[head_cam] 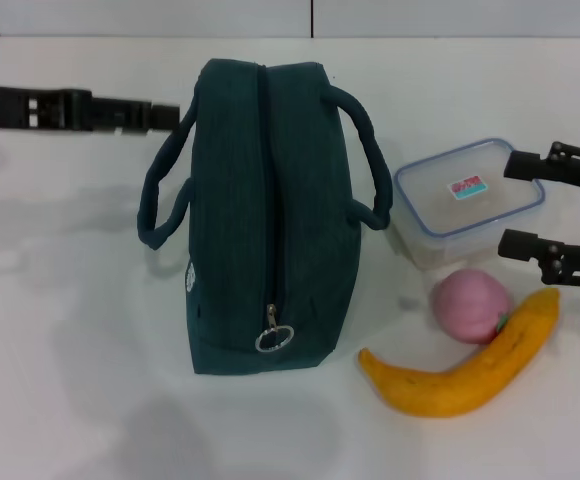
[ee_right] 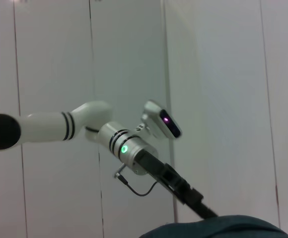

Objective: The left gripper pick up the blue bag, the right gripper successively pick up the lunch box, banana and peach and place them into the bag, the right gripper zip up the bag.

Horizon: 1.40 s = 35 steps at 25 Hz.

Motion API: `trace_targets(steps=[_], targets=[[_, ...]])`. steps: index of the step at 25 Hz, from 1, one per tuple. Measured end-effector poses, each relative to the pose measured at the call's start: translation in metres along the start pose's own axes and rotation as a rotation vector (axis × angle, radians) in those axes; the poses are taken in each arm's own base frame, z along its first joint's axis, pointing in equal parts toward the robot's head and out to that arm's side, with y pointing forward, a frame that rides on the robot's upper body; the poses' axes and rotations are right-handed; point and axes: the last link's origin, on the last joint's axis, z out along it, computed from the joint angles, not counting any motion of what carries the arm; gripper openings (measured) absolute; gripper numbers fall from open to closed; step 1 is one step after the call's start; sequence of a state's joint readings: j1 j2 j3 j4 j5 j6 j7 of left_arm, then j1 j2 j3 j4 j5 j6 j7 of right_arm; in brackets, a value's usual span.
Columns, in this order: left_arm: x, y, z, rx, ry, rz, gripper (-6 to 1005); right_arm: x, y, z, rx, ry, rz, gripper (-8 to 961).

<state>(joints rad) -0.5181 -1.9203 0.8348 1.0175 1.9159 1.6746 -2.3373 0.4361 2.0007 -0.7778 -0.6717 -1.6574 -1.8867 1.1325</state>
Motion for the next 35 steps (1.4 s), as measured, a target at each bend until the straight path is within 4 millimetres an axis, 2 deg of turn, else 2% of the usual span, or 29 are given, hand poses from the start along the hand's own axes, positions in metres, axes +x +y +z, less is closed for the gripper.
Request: trace_targets(steps=[3, 7, 20, 35], targets=[[0.000, -0.002, 0.005, 0.043, -0.095, -0.080, 786, 0.001, 0.001, -0.002, 0.006, 0.000, 0.002, 733], [0.000, 0.007, 0.013, 0.015, -0.169, -0.124, 787, 0.002, 0.002, -0.004, 0.013, 0.001, 0.007, 729], [0.023, 0.025, 0.025, -0.040, -0.165, -0.150, 787, 0.004, 0.002, -0.005, 0.027, 0.007, 0.011, 717], [0.015, 0.025, 0.042, -0.027, -0.186, -0.185, 787, 0.012, 0.008, -0.011, 0.050, -0.002, 0.024, 703]])
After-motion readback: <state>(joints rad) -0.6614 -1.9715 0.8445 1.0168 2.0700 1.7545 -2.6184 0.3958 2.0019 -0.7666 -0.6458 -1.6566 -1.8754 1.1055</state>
